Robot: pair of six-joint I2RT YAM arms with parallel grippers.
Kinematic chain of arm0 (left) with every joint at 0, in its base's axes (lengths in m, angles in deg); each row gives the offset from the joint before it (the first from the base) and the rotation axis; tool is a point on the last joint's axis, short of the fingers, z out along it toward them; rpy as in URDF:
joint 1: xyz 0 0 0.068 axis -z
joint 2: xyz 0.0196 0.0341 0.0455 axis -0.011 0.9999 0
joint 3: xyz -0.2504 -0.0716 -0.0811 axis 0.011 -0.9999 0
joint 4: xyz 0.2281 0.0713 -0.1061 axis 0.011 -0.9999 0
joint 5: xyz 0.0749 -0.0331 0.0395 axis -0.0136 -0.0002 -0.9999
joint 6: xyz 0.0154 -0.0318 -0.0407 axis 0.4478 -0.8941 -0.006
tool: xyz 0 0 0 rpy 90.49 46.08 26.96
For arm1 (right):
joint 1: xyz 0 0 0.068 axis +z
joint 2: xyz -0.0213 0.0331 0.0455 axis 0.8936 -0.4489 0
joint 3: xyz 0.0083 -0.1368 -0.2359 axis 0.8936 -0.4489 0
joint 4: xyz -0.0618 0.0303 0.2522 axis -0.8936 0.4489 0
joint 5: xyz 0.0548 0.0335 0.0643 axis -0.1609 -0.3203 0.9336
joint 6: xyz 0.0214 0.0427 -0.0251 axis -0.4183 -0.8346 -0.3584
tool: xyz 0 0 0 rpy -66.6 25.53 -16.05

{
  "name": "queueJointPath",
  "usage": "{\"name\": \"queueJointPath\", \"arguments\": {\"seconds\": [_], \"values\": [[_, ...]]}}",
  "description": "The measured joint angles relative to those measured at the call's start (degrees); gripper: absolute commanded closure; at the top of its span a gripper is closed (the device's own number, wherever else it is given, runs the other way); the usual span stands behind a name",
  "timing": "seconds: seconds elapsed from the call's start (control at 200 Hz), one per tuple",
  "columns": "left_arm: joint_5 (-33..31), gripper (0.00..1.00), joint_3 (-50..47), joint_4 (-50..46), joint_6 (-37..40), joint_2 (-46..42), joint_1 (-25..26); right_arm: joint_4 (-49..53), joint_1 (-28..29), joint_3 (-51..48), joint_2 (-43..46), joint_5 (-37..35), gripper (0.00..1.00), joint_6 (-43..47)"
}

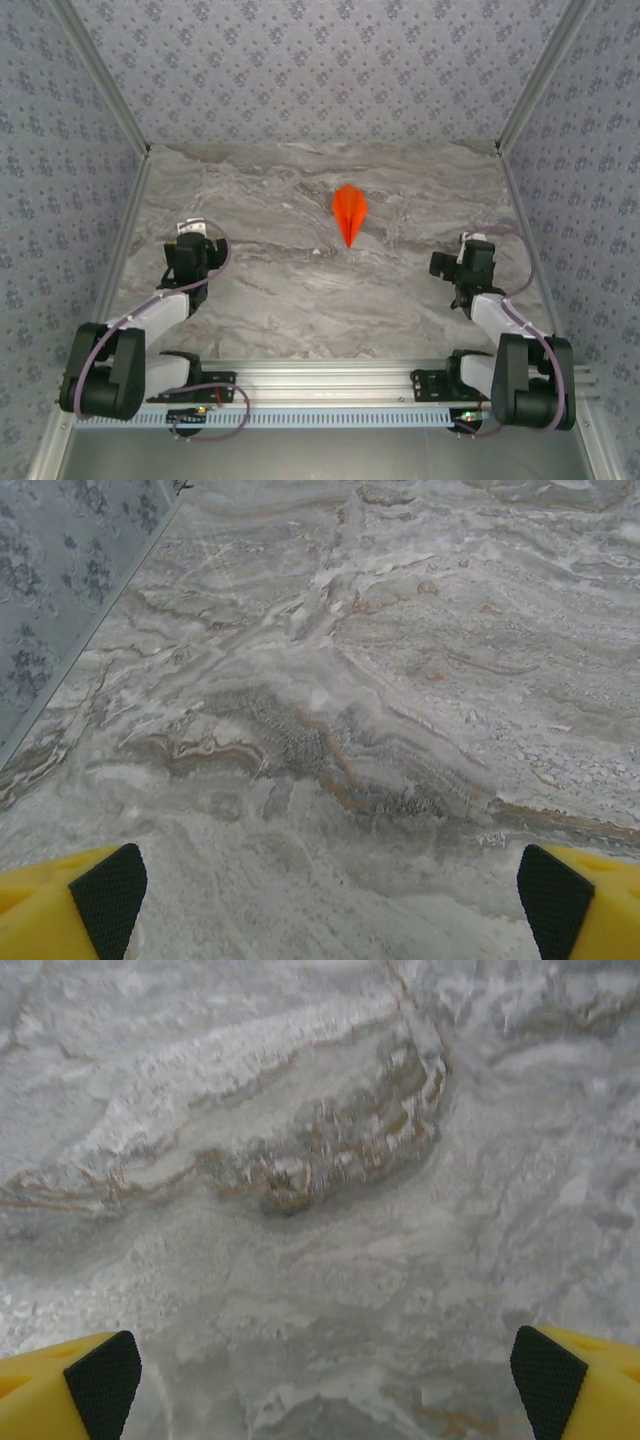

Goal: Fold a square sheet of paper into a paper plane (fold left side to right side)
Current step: Reset both arms

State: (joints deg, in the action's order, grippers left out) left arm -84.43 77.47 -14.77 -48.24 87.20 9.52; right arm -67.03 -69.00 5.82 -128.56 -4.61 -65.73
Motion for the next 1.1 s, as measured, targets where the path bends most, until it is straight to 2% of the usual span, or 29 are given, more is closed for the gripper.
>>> {"name": "queueJointPath", "arguments": {"seconds": [0.205, 0.42, 0.615, 0.775, 0.909, 1.099], "values": [[5.2, 0.02, -1.4, 11.1, 2.6, 6.0, -3.4, -15.6, -1.5, -0.2, -5.3, 5.2, 0.0, 3.8], [12.2, 0.02, -1.9, 24.7, 3.4, 16.2, -7.5, -21.3, -1.7, -0.2, -7.8, 11.3, 0.0, 5.9], [16.1, 0.02, -0.3, 23.6, 3.4, 18.2, -8.6, -25.7, -1.6, -0.6, -8.4, 14.2, 0.0, 5.8], [17.0, 0.02, 1.7, 23.5, 2.7, 18.2, -10.4, -30.0, 1.1, -0.2, -14.4, 14.4, 0.0, 5.9], [17.7, 0.02, 1.7, 23.3, 2.5, 18.2, -10.4, -32.4, 2.5, 1.0, -21.3, 13.7, 0.0, 5.7], [17.9, 0.02, 1.7, 23.2, 2.5, 18.2, -10.4, -32.5, 2.3, 2.1, -22.0, 9.0, 0.0, 5.2]]}}
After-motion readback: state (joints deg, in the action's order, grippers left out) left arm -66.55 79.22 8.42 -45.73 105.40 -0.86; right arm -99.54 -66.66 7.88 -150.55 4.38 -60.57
